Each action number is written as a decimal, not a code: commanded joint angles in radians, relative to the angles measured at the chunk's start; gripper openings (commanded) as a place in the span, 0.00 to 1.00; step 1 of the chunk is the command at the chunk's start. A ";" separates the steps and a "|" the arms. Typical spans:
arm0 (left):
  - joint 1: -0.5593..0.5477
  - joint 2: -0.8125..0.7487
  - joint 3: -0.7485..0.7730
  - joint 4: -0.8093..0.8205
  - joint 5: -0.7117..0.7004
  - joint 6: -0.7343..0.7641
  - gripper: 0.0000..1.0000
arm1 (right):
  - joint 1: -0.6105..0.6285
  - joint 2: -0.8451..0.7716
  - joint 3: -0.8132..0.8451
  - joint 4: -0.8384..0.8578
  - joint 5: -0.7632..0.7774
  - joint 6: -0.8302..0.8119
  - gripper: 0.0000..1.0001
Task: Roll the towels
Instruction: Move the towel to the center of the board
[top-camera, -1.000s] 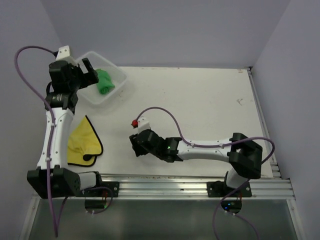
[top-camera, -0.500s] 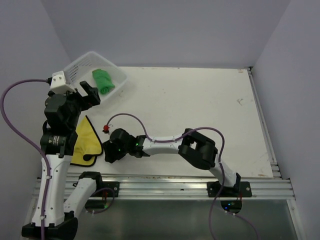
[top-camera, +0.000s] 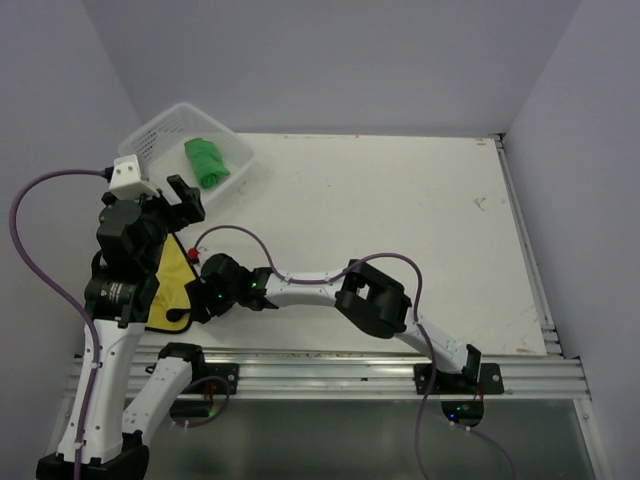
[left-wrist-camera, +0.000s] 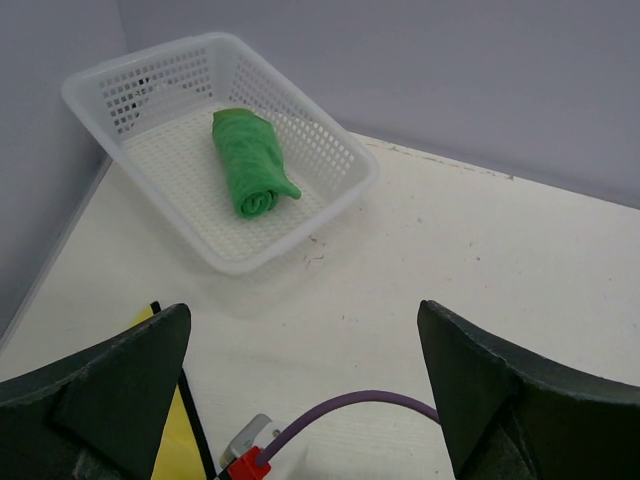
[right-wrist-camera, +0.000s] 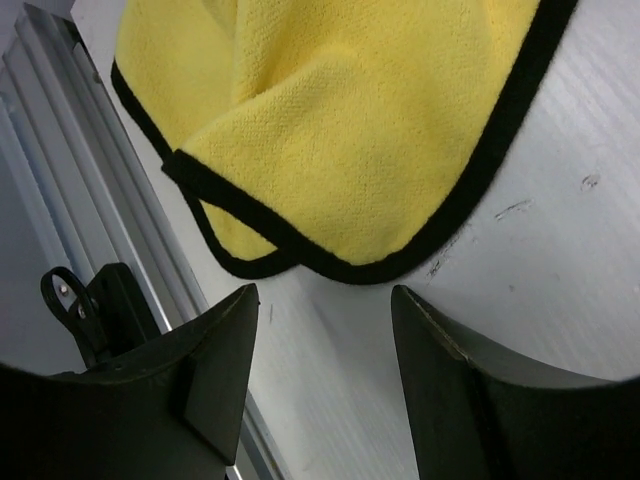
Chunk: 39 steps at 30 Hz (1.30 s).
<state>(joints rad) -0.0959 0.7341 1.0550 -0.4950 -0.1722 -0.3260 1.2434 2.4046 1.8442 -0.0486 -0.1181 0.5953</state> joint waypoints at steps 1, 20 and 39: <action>-0.022 -0.009 -0.015 0.026 -0.053 0.036 1.00 | 0.010 0.039 0.090 -0.080 0.053 -0.038 0.60; -0.033 -0.035 -0.090 0.065 -0.070 0.045 1.00 | 0.070 0.182 0.319 -0.339 0.323 -0.157 0.46; -0.045 -0.053 -0.141 0.084 -0.072 0.045 1.00 | -0.016 -0.108 -0.114 -0.223 0.469 -0.120 0.00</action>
<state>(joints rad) -0.1333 0.6895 0.9318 -0.4667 -0.2352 -0.2951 1.2663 2.3531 1.8111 -0.2401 0.3027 0.4782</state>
